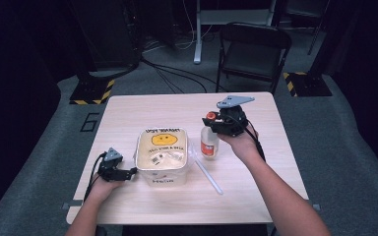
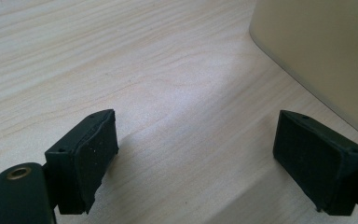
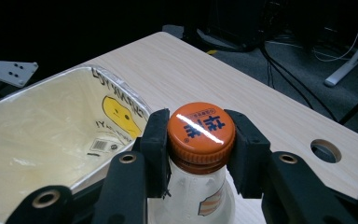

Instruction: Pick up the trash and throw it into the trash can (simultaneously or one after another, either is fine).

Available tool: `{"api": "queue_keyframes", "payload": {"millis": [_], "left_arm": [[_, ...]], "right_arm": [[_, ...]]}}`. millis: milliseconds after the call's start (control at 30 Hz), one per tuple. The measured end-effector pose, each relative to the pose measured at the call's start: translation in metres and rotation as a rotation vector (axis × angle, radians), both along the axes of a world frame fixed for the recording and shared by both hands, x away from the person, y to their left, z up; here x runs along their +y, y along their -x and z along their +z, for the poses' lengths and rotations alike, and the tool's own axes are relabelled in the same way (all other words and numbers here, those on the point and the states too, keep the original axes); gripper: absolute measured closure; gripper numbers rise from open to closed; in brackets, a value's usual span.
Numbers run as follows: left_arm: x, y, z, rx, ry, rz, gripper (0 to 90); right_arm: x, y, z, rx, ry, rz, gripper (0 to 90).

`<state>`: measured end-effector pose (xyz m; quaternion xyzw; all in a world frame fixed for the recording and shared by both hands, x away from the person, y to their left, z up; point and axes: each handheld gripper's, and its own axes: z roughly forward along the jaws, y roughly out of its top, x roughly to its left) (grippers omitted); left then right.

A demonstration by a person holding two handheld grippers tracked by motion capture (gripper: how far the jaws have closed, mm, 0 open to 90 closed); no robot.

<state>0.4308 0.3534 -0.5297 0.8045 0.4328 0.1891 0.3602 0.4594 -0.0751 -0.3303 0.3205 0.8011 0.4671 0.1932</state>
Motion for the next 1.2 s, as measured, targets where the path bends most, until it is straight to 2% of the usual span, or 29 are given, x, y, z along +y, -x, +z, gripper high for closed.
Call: {"api": "queue_keyframes", "payload": {"millis": [1200], "left_arm": [[0.0, 0.0, 0.0, -0.001, 0.003, 0.0, 13.6]], "right_arm": [[0.014, 0.026, 0.058, -0.06, 0.004, 0.098, 62.1]]}}
